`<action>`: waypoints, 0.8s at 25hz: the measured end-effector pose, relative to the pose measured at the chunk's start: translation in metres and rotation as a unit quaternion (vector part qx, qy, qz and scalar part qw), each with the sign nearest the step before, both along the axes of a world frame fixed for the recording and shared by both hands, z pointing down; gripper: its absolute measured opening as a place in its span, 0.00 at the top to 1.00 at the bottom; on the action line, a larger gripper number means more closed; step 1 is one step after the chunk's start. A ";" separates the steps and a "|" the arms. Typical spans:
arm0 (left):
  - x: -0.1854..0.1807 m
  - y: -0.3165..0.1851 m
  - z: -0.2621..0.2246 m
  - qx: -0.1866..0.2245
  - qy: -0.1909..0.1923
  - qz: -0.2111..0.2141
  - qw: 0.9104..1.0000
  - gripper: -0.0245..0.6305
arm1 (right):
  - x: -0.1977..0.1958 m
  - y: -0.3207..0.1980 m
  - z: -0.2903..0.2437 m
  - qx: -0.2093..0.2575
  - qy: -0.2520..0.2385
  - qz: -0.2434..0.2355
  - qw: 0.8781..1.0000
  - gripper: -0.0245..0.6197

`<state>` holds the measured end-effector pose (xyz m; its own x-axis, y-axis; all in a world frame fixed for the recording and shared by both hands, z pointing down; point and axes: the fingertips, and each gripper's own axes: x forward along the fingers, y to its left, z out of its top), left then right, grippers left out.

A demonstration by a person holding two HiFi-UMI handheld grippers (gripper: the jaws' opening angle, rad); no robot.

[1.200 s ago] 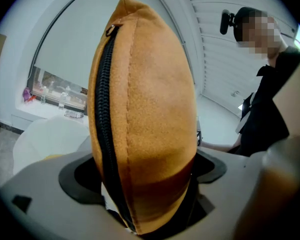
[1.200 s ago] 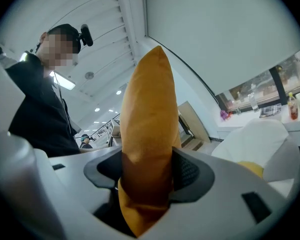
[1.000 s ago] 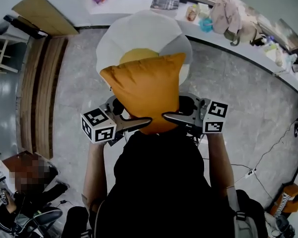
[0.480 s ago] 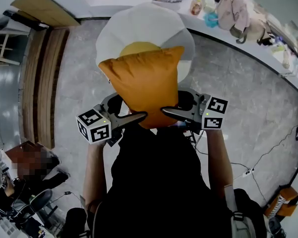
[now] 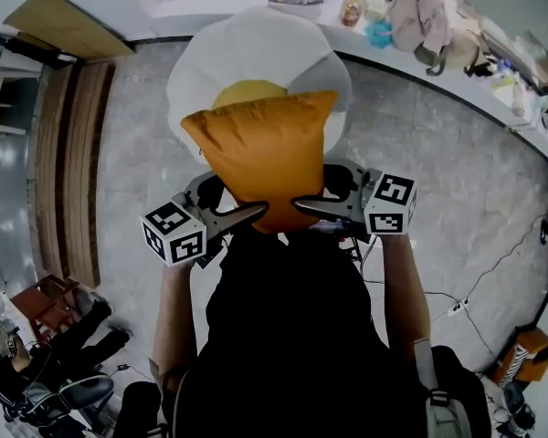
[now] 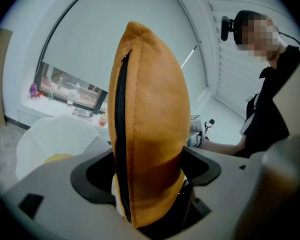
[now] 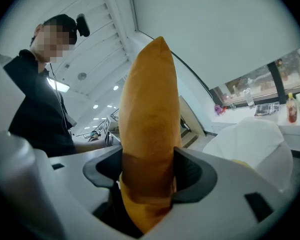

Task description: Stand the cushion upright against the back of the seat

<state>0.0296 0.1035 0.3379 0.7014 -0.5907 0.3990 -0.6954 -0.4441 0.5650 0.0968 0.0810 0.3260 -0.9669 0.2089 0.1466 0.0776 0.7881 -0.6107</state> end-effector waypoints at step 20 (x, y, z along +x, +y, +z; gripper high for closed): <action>-0.137 -0.037 0.038 -0.001 -0.045 0.070 0.997 0.33 | -0.137 -0.026 0.047 0.034 0.172 -0.042 0.984 0.49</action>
<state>-0.1076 0.0665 0.3762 0.7375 -0.4889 0.4659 -0.6754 -0.5382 0.5042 -0.0401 0.0554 0.3725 -0.8372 0.2636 0.4791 -0.0589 0.8276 -0.5582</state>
